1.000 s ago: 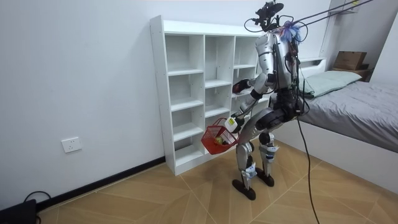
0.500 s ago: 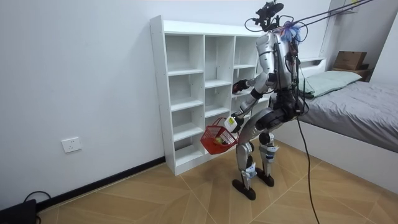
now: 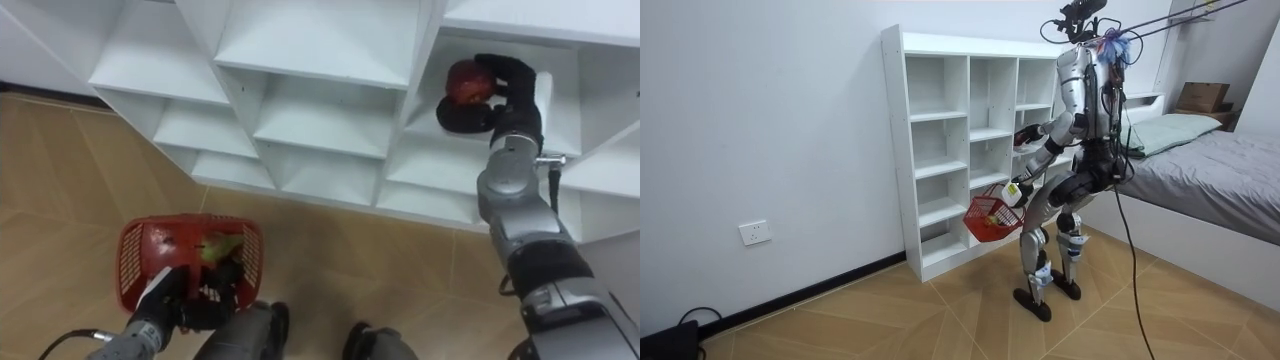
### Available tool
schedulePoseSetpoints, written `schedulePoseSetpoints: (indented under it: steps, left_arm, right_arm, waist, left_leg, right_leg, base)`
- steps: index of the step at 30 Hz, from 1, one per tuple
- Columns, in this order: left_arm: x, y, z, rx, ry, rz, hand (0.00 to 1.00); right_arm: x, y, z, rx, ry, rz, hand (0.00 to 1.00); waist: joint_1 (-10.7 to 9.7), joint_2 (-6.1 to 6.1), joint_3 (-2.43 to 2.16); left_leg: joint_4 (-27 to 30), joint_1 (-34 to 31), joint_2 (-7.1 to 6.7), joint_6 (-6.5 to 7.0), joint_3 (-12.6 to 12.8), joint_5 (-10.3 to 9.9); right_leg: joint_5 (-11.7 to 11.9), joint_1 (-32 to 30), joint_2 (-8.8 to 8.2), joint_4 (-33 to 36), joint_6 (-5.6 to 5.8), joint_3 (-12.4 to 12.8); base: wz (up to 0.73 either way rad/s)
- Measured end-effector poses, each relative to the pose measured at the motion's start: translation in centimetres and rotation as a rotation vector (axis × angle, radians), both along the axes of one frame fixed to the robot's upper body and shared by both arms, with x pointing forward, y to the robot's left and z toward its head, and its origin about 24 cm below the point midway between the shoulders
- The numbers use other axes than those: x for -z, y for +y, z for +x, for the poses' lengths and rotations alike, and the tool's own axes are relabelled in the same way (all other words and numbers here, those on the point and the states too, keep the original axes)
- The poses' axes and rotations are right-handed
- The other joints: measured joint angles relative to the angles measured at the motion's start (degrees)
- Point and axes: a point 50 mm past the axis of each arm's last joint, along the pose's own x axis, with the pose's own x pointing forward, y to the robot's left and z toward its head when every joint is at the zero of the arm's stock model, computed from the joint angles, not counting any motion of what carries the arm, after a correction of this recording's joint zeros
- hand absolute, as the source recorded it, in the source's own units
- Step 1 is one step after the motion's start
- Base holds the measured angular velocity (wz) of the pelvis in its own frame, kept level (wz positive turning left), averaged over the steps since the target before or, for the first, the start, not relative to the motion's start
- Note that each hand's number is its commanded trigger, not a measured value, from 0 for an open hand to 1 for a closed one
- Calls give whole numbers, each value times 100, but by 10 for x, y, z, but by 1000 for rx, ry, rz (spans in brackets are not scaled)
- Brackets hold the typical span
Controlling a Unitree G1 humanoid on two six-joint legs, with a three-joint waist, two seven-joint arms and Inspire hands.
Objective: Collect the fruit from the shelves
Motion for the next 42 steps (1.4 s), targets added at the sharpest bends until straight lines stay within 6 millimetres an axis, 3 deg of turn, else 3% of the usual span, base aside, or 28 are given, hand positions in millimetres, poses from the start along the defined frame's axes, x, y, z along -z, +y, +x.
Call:
schedulePoseSetpoints:
  steps: [6,8,12,17,23,25,34,42]
  left_arm:
    - [5,3,-3,-13,17,-27,100]
    - [6,4,-4,-8,28,-30,100]
    - [9,5,1,-7,43,-21,100]
    - [9,3,5,-4,31,-26,100]
    - [5,0,8,16,-6,-50,100]
    - [6,-1,8,12,-13,-54,100]
    - [10,-15,8,17,-8,-89,100]
    - [8,-31,9,50,-29,-145,100]
  right_arm:
    - [12,11,-8,-103,16,42,100]
    - [14,12,-9,-132,26,47,100]
    - [20,21,-12,-206,47,80,100]
    - [50,35,-37,-312,139,131,100]
    - [70,45,-65,-372,188,174,100]
    - [79,56,-76,-444,228,200,100]
    - [115,98,-114,-649,395,297,100]
    - [122,107,-124,-714,434,281,100]
  waist:
    - [-162,-5,-22]
    - [-251,24,-53]
    - [-377,46,-80]
    - [-472,109,-132]
    - [-486,139,-166]
    - [-594,165,-182]
    - [-671,261,-179]
    - [-673,299,-181]
  left_leg:
    - [-515,639,-10,36,126,64]
    - [-591,746,0,36,130,65]
    - [-697,922,110,37,196,67]
    - [-923,1298,100,46,351,66]
    - [-1177,1502,92,103,586,100]
    - [-1190,1559,115,103,608,100]
    - [-1357,1789,184,102,729,98]
    - [-1407,1784,155,87,755,106]
  right_leg:
    - [68,568,37,-448,85,67]
    - [123,703,102,-627,105,82]
    - [244,943,211,-969,122,97]
    - [296,1283,247,-1243,201,211]
    - [341,1328,252,-1335,238,382]
    - [377,1406,300,-1430,240,406]
    - [424,1569,337,-1537,242,467]
    - [428,1526,367,-1563,234,495]
  base:
    - [-5]
    - [-10]
    - [-11]
    - [-11]
    - [-14]
    - [-10]
    - [-4]
    - [-2]
